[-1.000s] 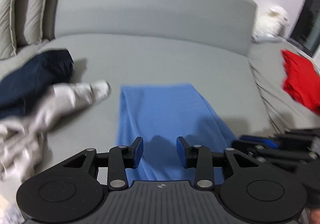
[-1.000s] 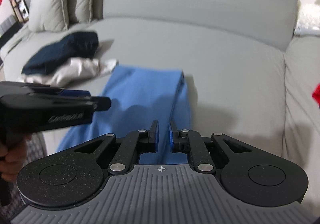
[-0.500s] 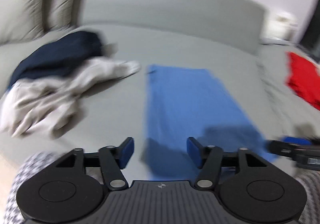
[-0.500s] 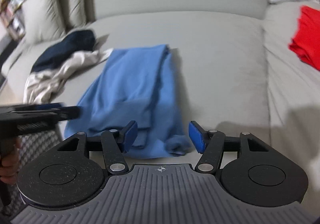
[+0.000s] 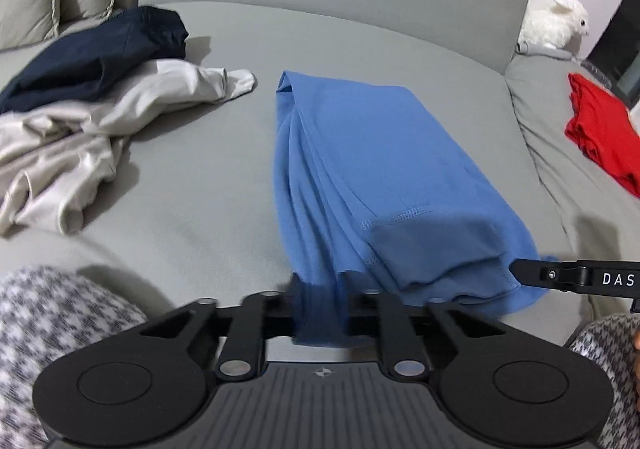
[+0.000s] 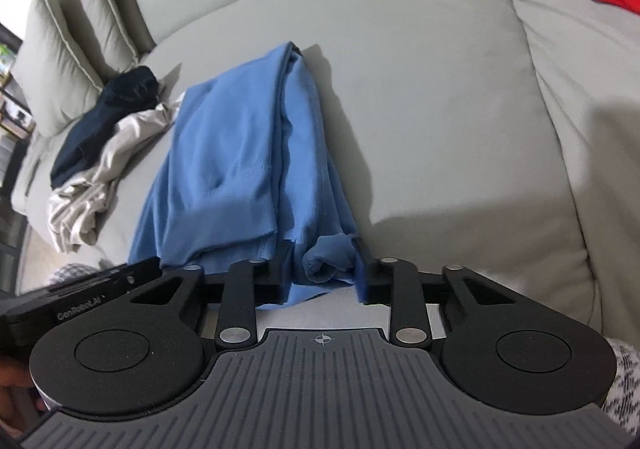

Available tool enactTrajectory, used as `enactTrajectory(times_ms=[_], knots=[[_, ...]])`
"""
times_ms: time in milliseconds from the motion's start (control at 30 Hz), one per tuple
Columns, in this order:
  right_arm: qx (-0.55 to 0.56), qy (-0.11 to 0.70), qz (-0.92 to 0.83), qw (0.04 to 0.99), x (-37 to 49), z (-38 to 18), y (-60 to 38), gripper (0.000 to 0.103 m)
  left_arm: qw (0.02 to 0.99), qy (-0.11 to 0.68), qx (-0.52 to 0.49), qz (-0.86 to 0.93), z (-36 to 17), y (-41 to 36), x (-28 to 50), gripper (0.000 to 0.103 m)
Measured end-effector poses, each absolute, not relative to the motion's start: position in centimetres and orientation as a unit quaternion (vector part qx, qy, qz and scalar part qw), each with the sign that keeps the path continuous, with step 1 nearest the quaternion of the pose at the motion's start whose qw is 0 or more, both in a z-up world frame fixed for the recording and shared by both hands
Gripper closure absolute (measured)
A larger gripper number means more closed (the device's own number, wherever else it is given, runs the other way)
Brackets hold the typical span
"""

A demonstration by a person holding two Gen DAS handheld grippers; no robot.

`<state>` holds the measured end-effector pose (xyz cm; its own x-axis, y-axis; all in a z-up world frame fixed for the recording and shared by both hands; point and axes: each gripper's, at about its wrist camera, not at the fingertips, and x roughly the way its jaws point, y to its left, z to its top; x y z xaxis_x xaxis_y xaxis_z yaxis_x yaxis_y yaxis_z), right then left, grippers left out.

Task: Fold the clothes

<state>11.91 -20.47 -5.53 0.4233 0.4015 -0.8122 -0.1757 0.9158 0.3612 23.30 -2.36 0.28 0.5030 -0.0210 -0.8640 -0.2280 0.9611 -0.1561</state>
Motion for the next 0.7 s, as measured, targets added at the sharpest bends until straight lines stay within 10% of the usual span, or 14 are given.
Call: enactTrajectory(times_ms=[333,500,700], knots=[[0.114,0.521,0.151,0.832,9.3,-3.8,-18.0,0.079,0.834,0.536,-0.123,0.046,1.2,0.4,22.9,0.086],[0.019,0.518,0.126,0.846,7.1,-3.5,-16.8,0.052,0.837,0.533,-0.103,0.077,1.3,0.3,20.9,0.068],[-0.041,0.472,0.122,0.872,5.4,-0.6,-16.6,0.068,0.894,0.433,-0.090,0.069,4.6,-0.6,18.7,0.077]])
